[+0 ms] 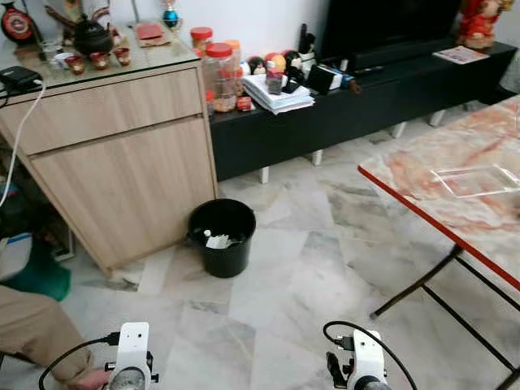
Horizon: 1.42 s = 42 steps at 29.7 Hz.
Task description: Picking trash to rubbish bin
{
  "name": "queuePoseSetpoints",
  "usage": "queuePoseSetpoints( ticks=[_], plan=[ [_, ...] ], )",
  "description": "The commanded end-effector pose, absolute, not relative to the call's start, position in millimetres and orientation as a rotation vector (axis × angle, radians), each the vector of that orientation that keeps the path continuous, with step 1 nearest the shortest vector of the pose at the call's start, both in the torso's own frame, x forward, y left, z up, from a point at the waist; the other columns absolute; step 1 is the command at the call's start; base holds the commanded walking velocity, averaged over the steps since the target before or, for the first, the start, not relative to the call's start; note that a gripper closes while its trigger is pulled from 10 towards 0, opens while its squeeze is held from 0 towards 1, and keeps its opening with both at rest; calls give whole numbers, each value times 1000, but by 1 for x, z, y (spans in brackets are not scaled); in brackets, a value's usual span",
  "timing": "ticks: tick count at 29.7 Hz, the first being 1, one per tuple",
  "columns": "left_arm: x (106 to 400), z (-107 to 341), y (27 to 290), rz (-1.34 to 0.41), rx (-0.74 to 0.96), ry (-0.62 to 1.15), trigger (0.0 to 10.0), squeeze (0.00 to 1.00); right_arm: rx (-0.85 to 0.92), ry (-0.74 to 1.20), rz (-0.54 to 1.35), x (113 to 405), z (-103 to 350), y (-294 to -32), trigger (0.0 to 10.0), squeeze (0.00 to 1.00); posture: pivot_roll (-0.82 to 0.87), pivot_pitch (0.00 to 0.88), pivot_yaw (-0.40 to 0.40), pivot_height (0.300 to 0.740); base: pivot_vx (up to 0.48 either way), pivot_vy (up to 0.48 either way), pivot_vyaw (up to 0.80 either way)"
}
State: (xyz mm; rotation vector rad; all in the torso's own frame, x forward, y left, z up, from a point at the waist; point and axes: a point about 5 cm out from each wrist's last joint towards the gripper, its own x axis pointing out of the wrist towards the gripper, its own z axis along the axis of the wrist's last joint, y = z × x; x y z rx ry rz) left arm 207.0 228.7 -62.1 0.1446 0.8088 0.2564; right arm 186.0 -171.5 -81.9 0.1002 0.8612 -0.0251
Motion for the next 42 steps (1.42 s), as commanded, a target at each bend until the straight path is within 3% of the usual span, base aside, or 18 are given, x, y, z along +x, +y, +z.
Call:
queuePoseSetpoints(
  ticks=[1,9,18,42],
  plan=[
    [205,-63,231,271,141,818,10000,0,101,867,-29,186,-82,-171,10000,0,-35,5,-18,740,0,0,-800],
    [206,-62,232,258,188,824,10000,0,100,865,-28,186,-82,-171,10000,0,-36,3,-17,740,0,0,-800],
    [204,-63,233,264,196,836,10000,0,100,867,-27,186,-82,-171,10000,0,-36,4,-18,740,0,-455,-800],
    [205,-63,231,268,185,830,10000,0,92,862,-20,188,-81,-172,10000,0,-41,0,-20,740,0,0,-800]
  ],
)
